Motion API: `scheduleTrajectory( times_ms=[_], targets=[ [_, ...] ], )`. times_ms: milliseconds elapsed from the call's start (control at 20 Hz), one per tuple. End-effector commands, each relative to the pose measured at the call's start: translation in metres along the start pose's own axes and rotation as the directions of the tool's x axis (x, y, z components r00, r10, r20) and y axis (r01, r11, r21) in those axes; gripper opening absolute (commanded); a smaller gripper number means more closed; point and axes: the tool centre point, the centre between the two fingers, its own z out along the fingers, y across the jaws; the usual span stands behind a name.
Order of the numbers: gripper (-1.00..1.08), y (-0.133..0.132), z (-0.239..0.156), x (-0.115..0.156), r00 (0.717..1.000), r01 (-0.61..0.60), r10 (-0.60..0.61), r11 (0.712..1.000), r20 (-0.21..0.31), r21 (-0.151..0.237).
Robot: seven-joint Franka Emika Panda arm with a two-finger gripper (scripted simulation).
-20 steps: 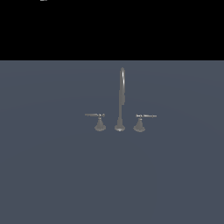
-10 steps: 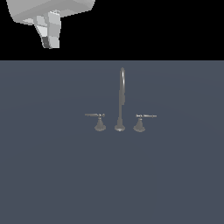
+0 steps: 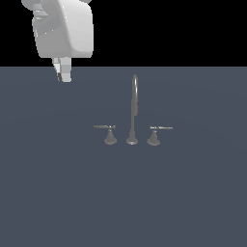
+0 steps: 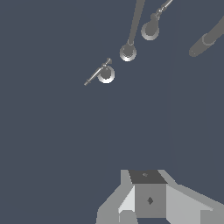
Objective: Turn on the faucet by rotating a designated handle.
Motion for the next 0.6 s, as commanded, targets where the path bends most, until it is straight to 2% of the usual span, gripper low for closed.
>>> scheduleTrajectory(
  times_ms=[0,550],
  targets=[
    [-1.0,-0.009,0.012,0.006,0.999,-0.048,0.048,0.999,-0.001,0.002],
    [-1.0,-0.043,0.063,0.036,0.971,-0.24,0.24,0.971,-0.007,0.003]
  ],
)
